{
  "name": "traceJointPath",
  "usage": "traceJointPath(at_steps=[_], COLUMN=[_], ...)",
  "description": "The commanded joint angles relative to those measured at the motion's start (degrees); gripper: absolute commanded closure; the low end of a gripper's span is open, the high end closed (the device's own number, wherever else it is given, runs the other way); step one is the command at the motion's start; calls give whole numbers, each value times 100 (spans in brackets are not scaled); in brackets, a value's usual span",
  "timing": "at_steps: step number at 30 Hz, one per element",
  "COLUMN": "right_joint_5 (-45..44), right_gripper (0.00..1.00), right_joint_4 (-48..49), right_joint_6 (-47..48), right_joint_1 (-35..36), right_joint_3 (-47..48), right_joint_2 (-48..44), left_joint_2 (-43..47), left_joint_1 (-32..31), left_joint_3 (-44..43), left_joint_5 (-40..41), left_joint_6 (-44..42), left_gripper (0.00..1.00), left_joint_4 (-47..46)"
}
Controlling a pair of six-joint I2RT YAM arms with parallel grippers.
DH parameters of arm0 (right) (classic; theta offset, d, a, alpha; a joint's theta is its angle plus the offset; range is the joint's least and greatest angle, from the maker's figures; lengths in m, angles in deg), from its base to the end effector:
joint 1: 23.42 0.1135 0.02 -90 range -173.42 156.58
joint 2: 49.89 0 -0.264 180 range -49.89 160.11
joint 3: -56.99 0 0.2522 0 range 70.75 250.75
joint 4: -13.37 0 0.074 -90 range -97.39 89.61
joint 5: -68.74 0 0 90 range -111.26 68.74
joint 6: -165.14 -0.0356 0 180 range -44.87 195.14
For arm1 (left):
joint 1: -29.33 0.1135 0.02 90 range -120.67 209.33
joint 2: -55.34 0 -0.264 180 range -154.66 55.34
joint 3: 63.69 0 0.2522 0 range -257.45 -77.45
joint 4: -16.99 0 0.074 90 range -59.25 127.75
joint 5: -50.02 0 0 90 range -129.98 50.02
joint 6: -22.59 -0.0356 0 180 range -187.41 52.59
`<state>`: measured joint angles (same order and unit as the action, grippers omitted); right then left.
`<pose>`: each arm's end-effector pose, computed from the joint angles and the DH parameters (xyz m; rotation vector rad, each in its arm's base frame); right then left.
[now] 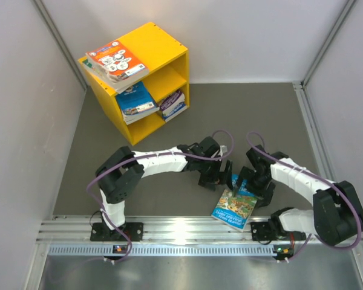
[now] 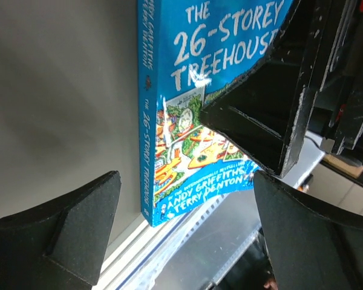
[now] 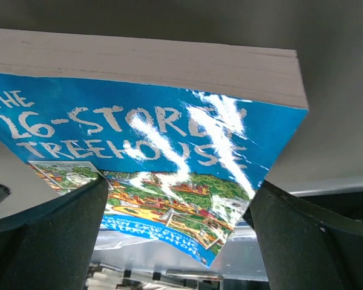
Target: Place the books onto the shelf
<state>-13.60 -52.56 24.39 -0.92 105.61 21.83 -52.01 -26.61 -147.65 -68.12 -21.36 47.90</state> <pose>0.1562 0.0698 0.1560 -0.7475 -2.9777 -0.1805 0.2055 -0.3339 0.1798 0.4810 2.8564 -1.1779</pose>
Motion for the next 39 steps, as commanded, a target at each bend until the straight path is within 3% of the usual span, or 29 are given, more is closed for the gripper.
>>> traceJointPath(at_steps=[1,7,10,11,13,14,16,19,22,26,27,30,33,39], right_joint_5=[49,386,473,517,666,719,868,939,825,719,711,588,596,745], right_gripper=[0,0,23,47,69,88,100,100,100,100,100,100,100,100], right_joint_4=[855,2306,2779,2895,3141,3177,3125,2923,2247,1229,1122,797,567,198], right_joint_6=[-340,-446,-314,-288,-208,-165,-6,143,363,679,827,1013,1136,1233], right_joint_1=[360,518,571,597,650,668,703,712,712,712,712,712,712,712], right_joint_3=[-513,-638,-602,-602,-576,-550,-392,-129,398,1207,1495,1979,2375,2938], right_joint_2=[342,780,1018,1158,1421,1528,1686,1425,1135,1203,1282,1642,1985,2258], left_joint_2=[-58,-137,-155,-146,-137,-146,-146,-59,213,469,443,50,-398,-1110], left_joint_1=[-39,-57,-57,-57,-57,-48,-40,-22,-4,-223,-433,-872,-1259,-1902], left_joint_3=[58,383,699,778,963,998,1025,859,341,-932,-1605,-2749,-3543,-4133], left_joint_5=[-174,-227,-314,-350,-420,-446,-464,-307,342,1949,2727,3646,3991,4352], left_joint_6=[142,493,756,888,1003,1090,1135,1030,383,-689,-867,-1281,-1282,-1036], left_gripper=[5,5,5,5,5,5,5,6,6,6,6,5,5,5], left_joint_4=[-466,-756,-1115,-1221,-1415,-1564,-1609,-1364,-330,1586,2390,3414,3918,4296])
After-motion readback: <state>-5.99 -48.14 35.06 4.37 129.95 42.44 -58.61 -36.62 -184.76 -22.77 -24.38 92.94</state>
